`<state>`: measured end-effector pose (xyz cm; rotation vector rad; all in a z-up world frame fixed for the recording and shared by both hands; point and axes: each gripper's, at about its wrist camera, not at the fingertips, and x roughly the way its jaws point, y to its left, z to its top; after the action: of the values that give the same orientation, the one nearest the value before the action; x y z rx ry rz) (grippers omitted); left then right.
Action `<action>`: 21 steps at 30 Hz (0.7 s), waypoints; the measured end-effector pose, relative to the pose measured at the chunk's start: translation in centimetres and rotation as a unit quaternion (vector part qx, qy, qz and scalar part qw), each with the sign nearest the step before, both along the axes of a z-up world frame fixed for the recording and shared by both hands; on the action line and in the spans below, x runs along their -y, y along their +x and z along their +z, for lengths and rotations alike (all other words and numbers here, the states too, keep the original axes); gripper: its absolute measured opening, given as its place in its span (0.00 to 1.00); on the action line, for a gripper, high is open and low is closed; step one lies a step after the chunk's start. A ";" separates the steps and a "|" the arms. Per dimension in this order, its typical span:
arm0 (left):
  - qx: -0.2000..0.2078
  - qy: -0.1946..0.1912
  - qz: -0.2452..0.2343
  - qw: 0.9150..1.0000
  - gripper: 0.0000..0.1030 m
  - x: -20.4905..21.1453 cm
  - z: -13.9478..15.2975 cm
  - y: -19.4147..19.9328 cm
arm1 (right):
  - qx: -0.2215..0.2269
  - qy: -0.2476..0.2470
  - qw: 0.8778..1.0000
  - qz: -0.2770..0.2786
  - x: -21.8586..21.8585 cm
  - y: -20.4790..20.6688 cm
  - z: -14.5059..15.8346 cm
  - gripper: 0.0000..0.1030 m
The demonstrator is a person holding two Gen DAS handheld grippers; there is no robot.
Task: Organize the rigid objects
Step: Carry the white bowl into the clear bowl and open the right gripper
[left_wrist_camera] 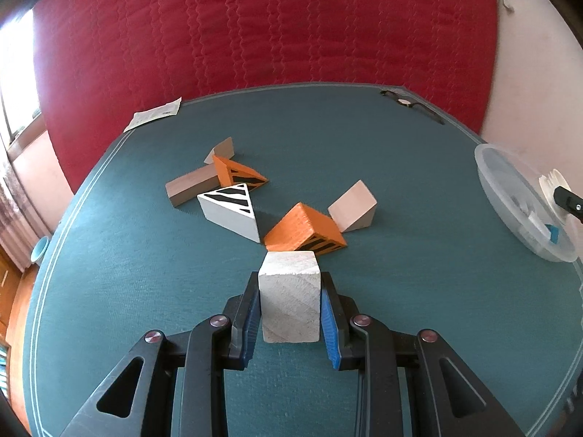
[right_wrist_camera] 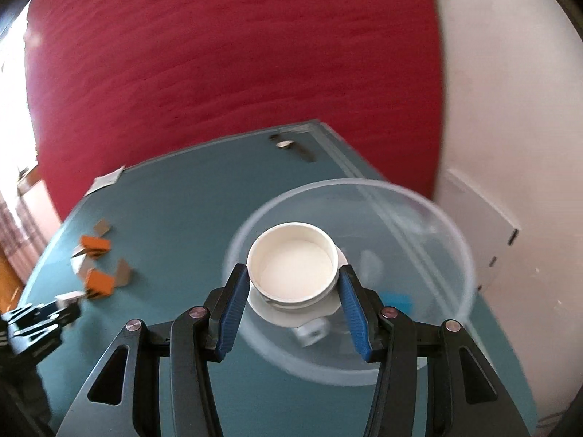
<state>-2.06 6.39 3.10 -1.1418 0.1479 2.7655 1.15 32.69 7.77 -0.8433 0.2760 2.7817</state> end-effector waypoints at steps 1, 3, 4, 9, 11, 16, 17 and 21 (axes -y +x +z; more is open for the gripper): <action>-0.001 0.001 -0.001 1.000 0.30 0.0 0.1 0.0 | -0.001 0.000 1.000 -0.009 -0.5 0.0 0.0 0.50; -0.002 0.003 -0.002 1.000 0.30 -0.1 0.2 0.1 | 0.000 0.002 1.000 -0.027 -1.6 0.0 -0.2 0.50; -0.002 0.004 -0.003 1.000 0.30 -0.2 0.3 0.2 | 0.001 0.003 0.999 -0.032 -1.9 0.0 -0.3 0.50; -0.002 0.006 -0.005 1.000 0.30 -0.3 0.5 0.0 | 0.001 0.017 0.999 -0.050 -2.9 0.6 -0.6 0.50; -0.001 0.005 -0.007 1.000 0.30 -0.7 0.6 0.2 | 0.000 0.020 0.998 -0.053 -3.0 0.8 -0.7 0.51; -0.001 0.000 -0.023 1.000 0.30 -2.3 0.9 0.1 | 0.004 0.028 0.998 -0.060 -3.5 1.5 -0.8 0.51; -0.003 -0.002 -0.029 1.000 0.30 -2.9 1.1 0.1 | 0.004 0.027 0.998 -0.061 -3.7 1.6 -0.9 0.51; -0.012 -0.013 -0.057 0.998 0.30 -5.5 1.7 0.3 | 0.000 0.025 0.997 -0.067 -4.6 2.4 -0.7 0.51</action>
<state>-1.77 11.86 4.81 -1.0706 0.2445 2.6848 3.57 37.25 7.10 -0.7826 0.2509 2.6537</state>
